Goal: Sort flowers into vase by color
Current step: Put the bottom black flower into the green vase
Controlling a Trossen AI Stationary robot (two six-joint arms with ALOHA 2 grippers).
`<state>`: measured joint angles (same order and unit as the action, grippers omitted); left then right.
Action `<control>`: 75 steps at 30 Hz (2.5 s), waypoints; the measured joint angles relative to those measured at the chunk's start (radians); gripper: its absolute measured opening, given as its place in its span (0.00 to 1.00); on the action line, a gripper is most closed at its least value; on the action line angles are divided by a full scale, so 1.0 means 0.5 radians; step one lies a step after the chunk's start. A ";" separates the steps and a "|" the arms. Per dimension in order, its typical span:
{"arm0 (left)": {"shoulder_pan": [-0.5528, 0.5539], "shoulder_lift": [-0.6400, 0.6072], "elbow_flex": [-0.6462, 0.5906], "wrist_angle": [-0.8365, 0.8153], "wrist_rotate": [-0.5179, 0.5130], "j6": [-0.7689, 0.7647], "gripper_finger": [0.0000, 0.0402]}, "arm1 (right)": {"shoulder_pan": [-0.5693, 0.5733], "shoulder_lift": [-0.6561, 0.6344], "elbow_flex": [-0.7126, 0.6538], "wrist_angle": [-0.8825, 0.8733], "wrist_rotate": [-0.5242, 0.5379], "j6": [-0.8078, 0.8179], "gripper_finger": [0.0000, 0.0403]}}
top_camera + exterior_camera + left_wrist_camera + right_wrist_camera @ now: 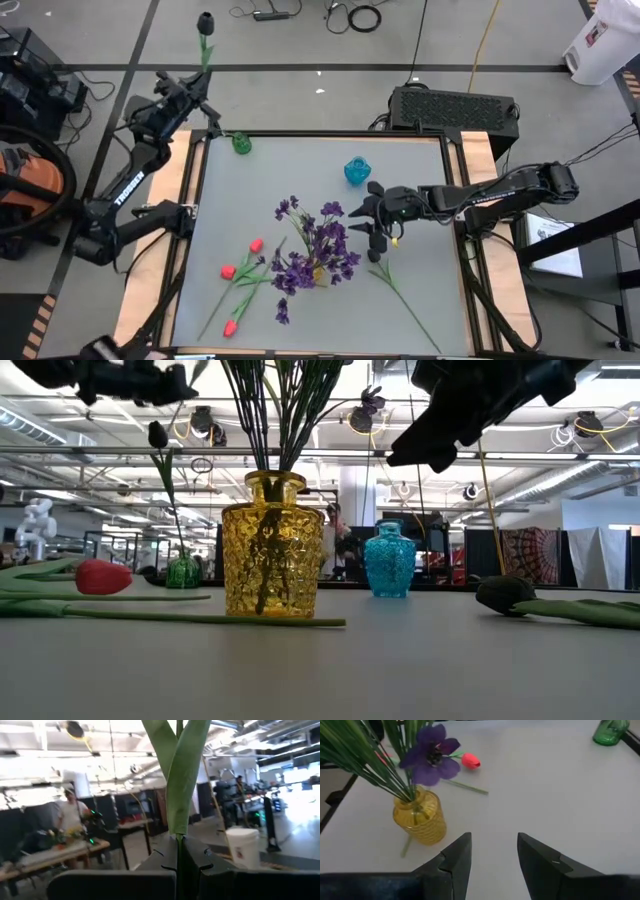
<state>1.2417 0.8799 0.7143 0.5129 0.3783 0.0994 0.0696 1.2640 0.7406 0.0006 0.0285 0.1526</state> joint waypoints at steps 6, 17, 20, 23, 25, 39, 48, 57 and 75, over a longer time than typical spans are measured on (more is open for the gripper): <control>0.067 0.250 0.000 0.241 0.247 -0.148 0.00 | 0.047 0.000 0.000 0.047 0.003 0.032 0.37; 0.071 0.660 0.000 0.495 0.291 -0.214 0.00 | 0.063 0.006 0.000 0.070 0.013 0.039 0.37; 0.073 0.765 0.000 0.593 0.293 -0.283 0.00 | 0.063 0.019 0.000 0.062 0.012 0.039 0.37; 0.074 0.873 0.000 0.709 0.293 -0.368 0.00 | 0.063 0.055 0.001 0.075 0.012 0.039 0.37; 0.074 0.935 0.000 0.783 0.294 -0.419 0.00 | 0.063 0.087 0.000 0.076 0.011 0.039 0.37; 0.073 0.960 -0.208 0.937 0.286 -0.496 0.00 | 0.063 0.266 0.000 0.197 -0.006 0.039 0.37; 0.072 0.959 -0.354 1.060 0.166 -0.445 0.00 | 0.063 0.274 0.000 0.204 -0.008 0.032 0.37; 0.052 0.959 -0.363 1.057 0.059 -0.396 0.00 | 0.063 0.274 0.000 0.219 -0.008 0.023 0.37; -0.054 0.959 -0.363 1.050 -0.315 -0.431 0.00 | 0.050 0.274 0.000 0.579 0.631 -0.173 0.37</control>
<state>1.2148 1.3594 0.5327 1.0378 0.2207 -0.1162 0.0946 1.4010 0.7406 0.2901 0.3439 0.0660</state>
